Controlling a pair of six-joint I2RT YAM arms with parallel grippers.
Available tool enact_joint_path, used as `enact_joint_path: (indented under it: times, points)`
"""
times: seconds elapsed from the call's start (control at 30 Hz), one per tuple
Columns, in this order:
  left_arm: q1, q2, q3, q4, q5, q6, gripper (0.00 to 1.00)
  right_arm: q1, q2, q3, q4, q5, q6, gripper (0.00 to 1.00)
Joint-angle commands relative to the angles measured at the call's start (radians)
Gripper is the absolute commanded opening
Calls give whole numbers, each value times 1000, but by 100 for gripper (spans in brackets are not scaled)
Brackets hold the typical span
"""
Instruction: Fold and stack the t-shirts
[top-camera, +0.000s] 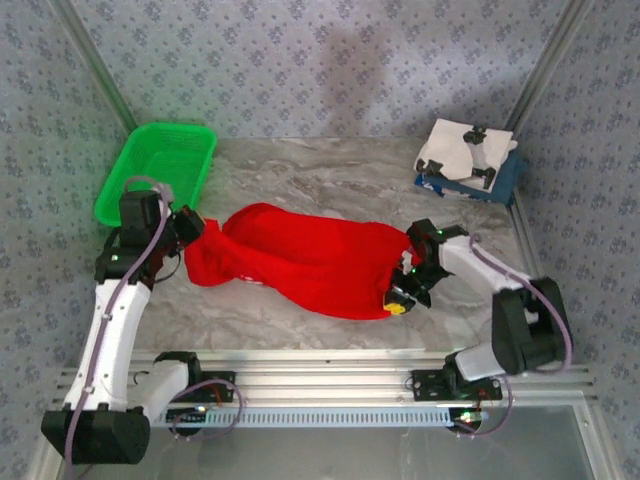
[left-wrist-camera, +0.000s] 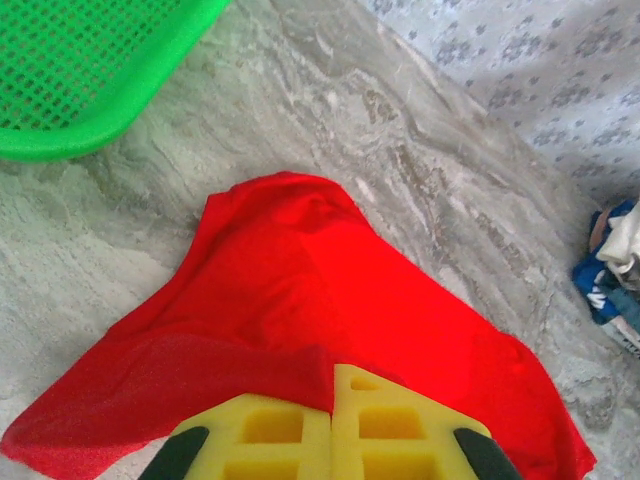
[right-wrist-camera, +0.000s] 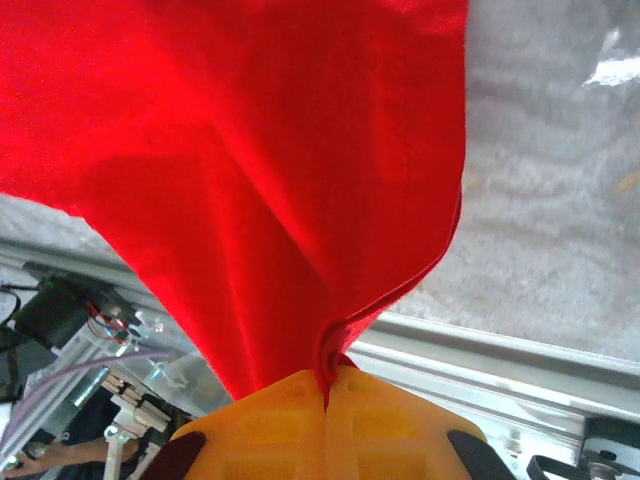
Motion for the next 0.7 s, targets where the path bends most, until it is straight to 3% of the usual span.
enact_joint_path:
  times: [0.0, 0.07, 0.2, 0.3, 0.33, 0.47, 0.67]
  points:
    - [-20, 34, -12, 75, 11, 20, 0, -19, 141, 128, 52, -14, -90, 7]
    - [-31, 61, -12, 89, 6, 28, 0, -25, 245, 226, 40, -11, -123, 8]
    - [-39, 99, -8, 101, -6, 47, 0, -30, 427, 431, 3, -9, -174, 20]
    - [-42, 122, -7, 106, -6, 54, 0, -34, 499, 504, -8, 18, -184, 27]
    - [-42, 128, -9, 107, -5, 55, 0, -37, 506, 510, -6, 23, -183, 33]
    - [-42, 128, -11, 104, -8, 56, 0, -42, 418, 467, 6, 36, -170, 40]
    - [-40, 117, -12, 94, -8, 53, 0, -72, 109, 277, 47, 60, -37, 49]
